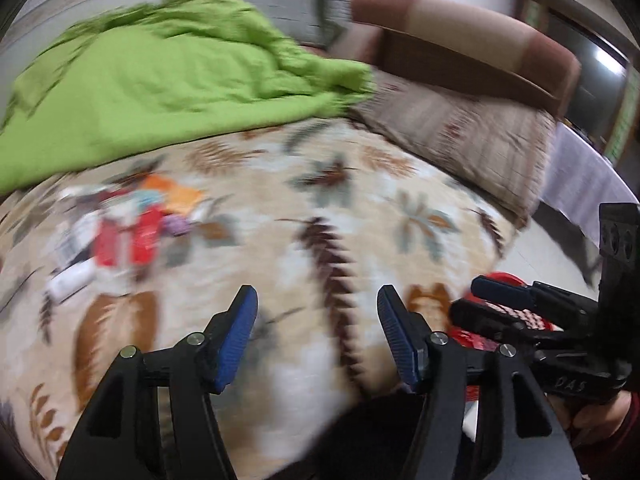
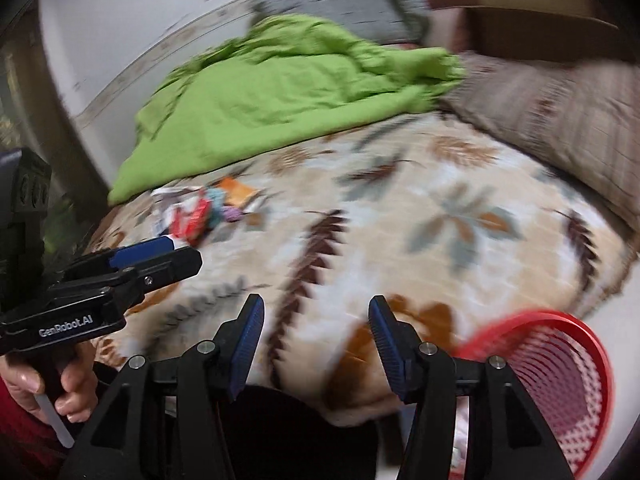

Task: Collect trash
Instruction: 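Move both open tools back over the trash pile, then grasp the white spray bottle with the left tool while the right tool grasps the red strip packet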

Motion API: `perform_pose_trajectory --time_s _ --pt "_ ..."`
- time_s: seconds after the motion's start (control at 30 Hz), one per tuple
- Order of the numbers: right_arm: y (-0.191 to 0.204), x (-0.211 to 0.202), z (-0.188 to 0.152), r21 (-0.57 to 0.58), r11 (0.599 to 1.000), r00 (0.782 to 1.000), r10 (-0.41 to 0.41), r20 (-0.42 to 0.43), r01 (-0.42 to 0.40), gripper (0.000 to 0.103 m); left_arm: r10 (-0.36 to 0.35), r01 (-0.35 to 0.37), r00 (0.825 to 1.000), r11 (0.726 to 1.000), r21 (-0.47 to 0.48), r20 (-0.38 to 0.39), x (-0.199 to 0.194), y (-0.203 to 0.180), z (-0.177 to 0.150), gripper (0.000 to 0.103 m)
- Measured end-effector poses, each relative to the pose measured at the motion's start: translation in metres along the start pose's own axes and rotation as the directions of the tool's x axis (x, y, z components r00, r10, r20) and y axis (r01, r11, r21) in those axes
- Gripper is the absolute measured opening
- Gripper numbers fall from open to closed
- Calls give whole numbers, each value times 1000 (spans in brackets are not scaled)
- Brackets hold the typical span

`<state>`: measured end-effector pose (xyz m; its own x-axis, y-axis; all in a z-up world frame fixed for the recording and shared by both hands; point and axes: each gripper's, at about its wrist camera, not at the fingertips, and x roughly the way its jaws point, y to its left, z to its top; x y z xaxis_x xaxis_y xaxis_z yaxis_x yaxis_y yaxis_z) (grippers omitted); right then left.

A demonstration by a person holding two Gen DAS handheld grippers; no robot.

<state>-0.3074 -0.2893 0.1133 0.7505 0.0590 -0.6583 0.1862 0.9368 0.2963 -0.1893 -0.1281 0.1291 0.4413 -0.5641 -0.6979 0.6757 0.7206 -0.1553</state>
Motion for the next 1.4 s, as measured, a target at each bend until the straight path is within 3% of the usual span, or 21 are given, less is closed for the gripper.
perform_pose_trajectory --time_s 0.17,0.37,0.5,0.63,0.77,0.8,0.83,0.87,0.93,1.17,1.27,1.4 --pt "41 49 32 -34 991 989 127 -71 -130 58 132 -129 991 985 -112 19 -17 75 -9 61" --pt "84 115 62 -43 977 970 200 -139 -207 59 309 -299 951 915 -272 -5 -26 166 -20 61" --pt "102 167 80 17 971 953 238 -189 -239 59 343 -336 939 883 -328 -37 -20 207 -26 61" --pt "115 216 92 64 973 947 231 -223 -222 59 357 -356 932 876 -324 -57 -12 231 -27 61" --pt "117 256 95 128 972 936 226 -269 -198 58 344 -347 937 888 -303 -65 1 250 -20 61" --pt "116 260 94 136 972 937 222 -269 -191 51 340 -344 938 892 -293 -67 6 255 -18 61" --pt "115 261 94 134 974 940 213 -268 -182 30 333 -338 940 896 -288 -68 8 258 -17 61" --pt "114 260 93 137 974 939 213 -269 -182 22 325 -333 943 899 -284 -76 13 261 -16 61" --pt "107 252 91 143 974 948 205 -242 -174 18 279 -294 956 913 -281 -92 24 270 -14 61" --pt "69 190 83 135 982 981 147 -129 -129 17 172 -202 976 942 -269 -132 65 281 -6 61" --pt "59 169 71 163 976 981 165 -100 -147 17 163 -195 976 949 -246 -144 73 271 -5 61" --pt "57 155 56 162 974 981 172 -87 -156 17 60 -98 986 965 -244 -158 71 246 -11 61"
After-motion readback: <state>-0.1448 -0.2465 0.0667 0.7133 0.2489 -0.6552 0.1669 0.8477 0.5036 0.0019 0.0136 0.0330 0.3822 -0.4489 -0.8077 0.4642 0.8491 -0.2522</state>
